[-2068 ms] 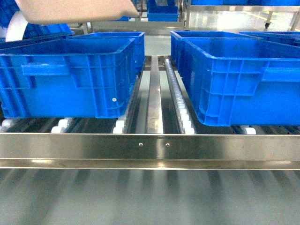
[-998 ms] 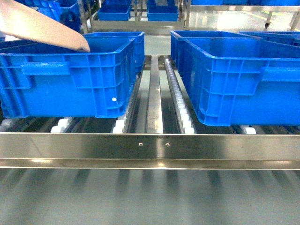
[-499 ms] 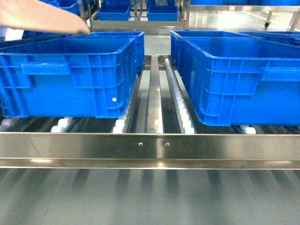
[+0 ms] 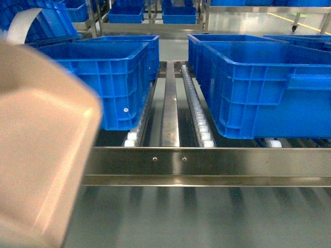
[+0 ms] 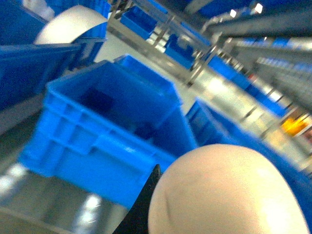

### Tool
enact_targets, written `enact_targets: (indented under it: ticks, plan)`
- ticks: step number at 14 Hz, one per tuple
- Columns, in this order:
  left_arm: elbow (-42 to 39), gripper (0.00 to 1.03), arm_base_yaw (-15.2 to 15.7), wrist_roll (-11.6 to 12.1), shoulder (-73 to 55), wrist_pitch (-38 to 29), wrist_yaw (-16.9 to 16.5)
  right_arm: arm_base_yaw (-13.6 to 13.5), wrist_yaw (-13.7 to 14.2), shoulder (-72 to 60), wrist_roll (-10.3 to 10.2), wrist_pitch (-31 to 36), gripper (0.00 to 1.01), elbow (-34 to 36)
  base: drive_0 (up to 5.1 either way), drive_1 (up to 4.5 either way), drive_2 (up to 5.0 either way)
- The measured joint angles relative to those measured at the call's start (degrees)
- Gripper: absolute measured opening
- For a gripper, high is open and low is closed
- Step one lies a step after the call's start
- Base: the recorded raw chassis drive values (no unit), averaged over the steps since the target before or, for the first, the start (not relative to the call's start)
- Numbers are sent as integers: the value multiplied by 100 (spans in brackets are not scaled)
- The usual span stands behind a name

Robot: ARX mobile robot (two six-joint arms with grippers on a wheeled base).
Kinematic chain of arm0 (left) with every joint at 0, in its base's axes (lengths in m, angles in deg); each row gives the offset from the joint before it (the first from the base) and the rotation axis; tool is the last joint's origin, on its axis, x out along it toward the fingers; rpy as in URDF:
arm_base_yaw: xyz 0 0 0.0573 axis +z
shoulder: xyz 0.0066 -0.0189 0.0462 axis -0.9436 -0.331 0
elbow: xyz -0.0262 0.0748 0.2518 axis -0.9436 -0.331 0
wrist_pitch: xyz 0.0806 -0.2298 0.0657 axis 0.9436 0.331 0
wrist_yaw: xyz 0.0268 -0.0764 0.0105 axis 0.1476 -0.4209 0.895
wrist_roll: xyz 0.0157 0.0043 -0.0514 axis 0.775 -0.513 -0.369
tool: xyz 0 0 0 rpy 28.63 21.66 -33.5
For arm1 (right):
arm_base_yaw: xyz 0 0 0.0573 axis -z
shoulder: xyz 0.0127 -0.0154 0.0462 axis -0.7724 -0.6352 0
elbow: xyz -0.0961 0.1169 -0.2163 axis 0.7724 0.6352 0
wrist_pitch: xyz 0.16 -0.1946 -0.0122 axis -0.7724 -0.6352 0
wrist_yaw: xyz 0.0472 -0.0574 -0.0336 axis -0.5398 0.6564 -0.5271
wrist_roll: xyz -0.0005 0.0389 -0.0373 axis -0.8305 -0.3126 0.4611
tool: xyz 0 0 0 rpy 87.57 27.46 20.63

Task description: Place part in tray to right shelf

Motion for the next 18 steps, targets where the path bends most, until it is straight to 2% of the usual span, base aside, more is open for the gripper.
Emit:
enact_targets:
  ticks: [1,2,3,4,6,9,10,11,12,13,15,16,17,18]
  plan:
    - [-503,14,-87,1486,236,-11,35,0,-4,0,0,2,98,0,0,0,0]
    - [-863,14,-149,2448,391,-133,-11,-4,-4,0,0,2,98,0,0,0,0]
    - [-1130,14,-146,2935,662,-225,-9,0,-2,0,0,0,98,0,0,0,0]
    - [-1362,14,-129,3187,929,-302,15,0,-4,0,0,2,98,0,0,0,0]
    - [-1845,14,-127,3331,1329,-247,9,0,-4,0,0,0,98,-2,0,0,0]
    - [-2240,13,-129,3338,1978,-68,9,0,-4,0,0,0,98,0,0,0,0]
    - [-2367,13,-129,3340,2197,57,9,-72,280,0,-15,-4,95,0,0,0,0]
    - [-2468,13,-129,3338,2393,175,9,-133,1193,153,-33,87,83,173,0,0,0]
    - [-2546,13,-129,3338,2586,302,11,92,1615,490,-37,116,70,555,0,0,0]
    - [-2603,13,-127,3340,2774,402,9,380,1648,748,-52,129,57,872,0,0,0]
    - [-2693,13,-131,3340,3161,673,7,673,1217,1180,-68,136,31,1342,0,0,0]
    - [-2739,13,-131,3338,3322,798,9,837,1095,1403,-72,131,18,1526,0,0,0]
    - [-2874,13,-131,3340,3379,612,2,994,973,1606,-74,79,6,1687,0,0,0]
    - [-2870,13,-131,3348,3558,811,13,1141,822,1836,-90,13,2,1860,0,0,0]
